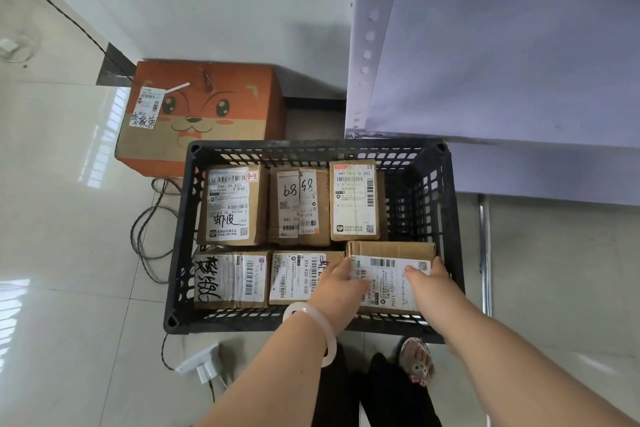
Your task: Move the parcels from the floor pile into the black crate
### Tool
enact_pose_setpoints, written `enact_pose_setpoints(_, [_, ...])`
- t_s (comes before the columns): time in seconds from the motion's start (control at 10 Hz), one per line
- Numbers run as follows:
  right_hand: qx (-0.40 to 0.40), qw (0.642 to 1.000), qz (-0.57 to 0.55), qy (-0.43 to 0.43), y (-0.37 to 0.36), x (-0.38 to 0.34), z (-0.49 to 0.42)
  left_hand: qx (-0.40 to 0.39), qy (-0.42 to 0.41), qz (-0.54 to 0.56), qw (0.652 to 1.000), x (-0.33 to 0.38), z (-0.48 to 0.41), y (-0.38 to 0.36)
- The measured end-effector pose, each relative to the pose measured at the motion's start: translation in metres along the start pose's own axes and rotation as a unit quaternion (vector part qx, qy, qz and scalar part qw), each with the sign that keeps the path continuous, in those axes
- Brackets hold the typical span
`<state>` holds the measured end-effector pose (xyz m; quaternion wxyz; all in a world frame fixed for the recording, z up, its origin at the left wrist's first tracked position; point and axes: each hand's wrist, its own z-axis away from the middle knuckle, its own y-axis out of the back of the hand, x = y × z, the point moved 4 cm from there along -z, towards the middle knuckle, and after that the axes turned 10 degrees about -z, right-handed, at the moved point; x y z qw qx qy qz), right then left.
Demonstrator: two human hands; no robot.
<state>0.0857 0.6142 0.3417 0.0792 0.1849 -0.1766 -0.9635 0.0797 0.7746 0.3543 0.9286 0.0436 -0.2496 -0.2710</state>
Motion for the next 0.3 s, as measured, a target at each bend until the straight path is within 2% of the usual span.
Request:
enact_pose_setpoints(0.2, [0.045, 0.990, 0.104, 0.088, 0.001, -0.016, 0.027, -0.001, -0.011, -0.044, 0.999, 0.008, 0.008, 0.000])
enact_pose_setpoints(0.3, [0.021, 0.983, 0.130, 0.130, 0.007, -0.019, 0.046, 0.009, -0.023, -0.014, 1.000, 0.013, 0.021, 0.008])
